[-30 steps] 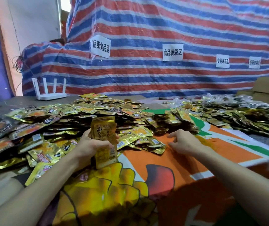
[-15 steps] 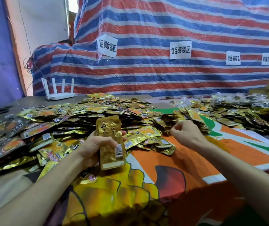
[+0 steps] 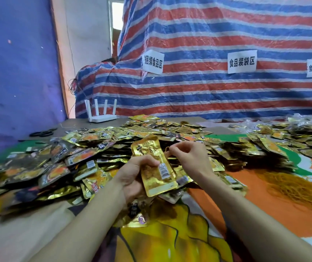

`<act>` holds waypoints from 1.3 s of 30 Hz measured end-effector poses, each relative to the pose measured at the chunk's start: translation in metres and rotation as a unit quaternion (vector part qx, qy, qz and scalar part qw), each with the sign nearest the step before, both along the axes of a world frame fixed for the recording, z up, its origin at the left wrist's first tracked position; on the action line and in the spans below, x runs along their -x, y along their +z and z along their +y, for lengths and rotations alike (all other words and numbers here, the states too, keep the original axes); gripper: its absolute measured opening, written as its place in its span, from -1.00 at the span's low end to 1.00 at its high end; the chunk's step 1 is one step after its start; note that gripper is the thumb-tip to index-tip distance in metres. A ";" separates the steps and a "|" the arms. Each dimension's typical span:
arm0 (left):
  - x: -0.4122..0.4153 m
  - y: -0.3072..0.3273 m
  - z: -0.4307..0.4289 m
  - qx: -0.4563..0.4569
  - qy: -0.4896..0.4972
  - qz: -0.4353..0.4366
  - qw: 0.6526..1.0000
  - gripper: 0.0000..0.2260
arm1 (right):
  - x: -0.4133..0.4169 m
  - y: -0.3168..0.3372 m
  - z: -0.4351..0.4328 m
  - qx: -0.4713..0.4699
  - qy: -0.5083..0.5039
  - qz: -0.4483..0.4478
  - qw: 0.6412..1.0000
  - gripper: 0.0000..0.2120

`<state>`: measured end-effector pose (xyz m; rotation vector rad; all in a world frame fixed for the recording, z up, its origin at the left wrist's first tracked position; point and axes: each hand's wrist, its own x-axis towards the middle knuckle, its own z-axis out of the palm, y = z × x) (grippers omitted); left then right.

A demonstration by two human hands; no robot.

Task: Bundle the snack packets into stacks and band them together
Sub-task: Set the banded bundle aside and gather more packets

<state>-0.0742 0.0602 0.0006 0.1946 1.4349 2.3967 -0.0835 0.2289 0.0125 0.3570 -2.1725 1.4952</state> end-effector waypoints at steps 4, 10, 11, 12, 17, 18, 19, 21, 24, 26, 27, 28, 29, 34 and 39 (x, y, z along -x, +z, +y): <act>0.002 0.002 -0.003 0.065 0.005 0.003 0.998 -0.67 | 0.011 -0.016 0.005 -0.012 -0.022 -0.004 1.000 -0.93; 0.003 -0.001 -0.005 0.063 -0.014 -0.010 0.998 -0.66 | 0.009 -0.018 0.015 -0.045 0.049 -0.091 0.994 -0.88; 0.003 -0.001 -0.007 0.041 -0.016 -0.007 0.999 -0.70 | 0.007 -0.015 0.017 -0.009 0.108 -0.132 0.985 -0.86; 0.005 0.000 -0.009 0.020 -0.018 -0.002 1.000 -0.71 | 0.004 -0.012 0.019 0.040 0.180 -0.163 0.969 -0.86; 0.004 0.000 -0.016 -0.017 -0.042 0.006 0.999 -0.69 | -0.008 0.003 0.025 0.321 0.378 -0.203 0.844 -0.81; 0.002 0.000 -0.014 -0.003 -0.055 0.001 0.998 -0.73 | -0.009 0.004 0.024 0.366 0.390 -0.199 0.821 -0.80; 0.000 0.000 -0.012 0.010 -0.065 -0.003 0.998 -0.78 | -0.011 0.005 0.022 0.408 0.399 -0.189 0.799 -0.81; -0.002 0.001 -0.009 0.014 -0.067 -0.007 0.998 -0.83 | -0.011 0.005 0.020 0.464 0.403 -0.167 0.771 -0.79; 0.002 0.002 -0.010 -0.024 -0.056 -0.004 0.998 -0.78 | -0.009 0.004 0.017 0.451 0.383 -0.166 0.789 -0.70; 0.002 0.002 -0.009 -0.030 -0.064 -0.002 0.997 -0.77 | -0.007 0.003 0.014 0.401 0.358 -0.165 0.827 -0.60; 0.003 0.002 -0.008 -0.016 -0.060 -0.010 0.998 -0.79 | -0.006 0.002 0.012 0.373 0.338 -0.164 0.848 -0.57; 0.003 0.001 -0.006 -0.002 -0.050 -0.023 0.998 -0.82 | -0.006 0.000 0.010 0.339 0.317 -0.166 0.870 -0.57; 0.005 0.001 -0.005 0.006 -0.038 -0.038 0.999 -0.83 | -0.006 -0.002 0.008 0.298 0.296 -0.166 0.892 -0.57; 0.013 0.001 -0.005 -0.053 0.111 -0.067 0.990 -0.91 | -0.011 -0.010 0.004 0.163 0.200 -0.143 0.955 -0.60; 0.018 0.005 -0.007 -0.125 0.245 -0.036 0.961 -0.81 | -0.019 -0.016 -0.015 0.144 0.187 -0.132 0.963 -0.57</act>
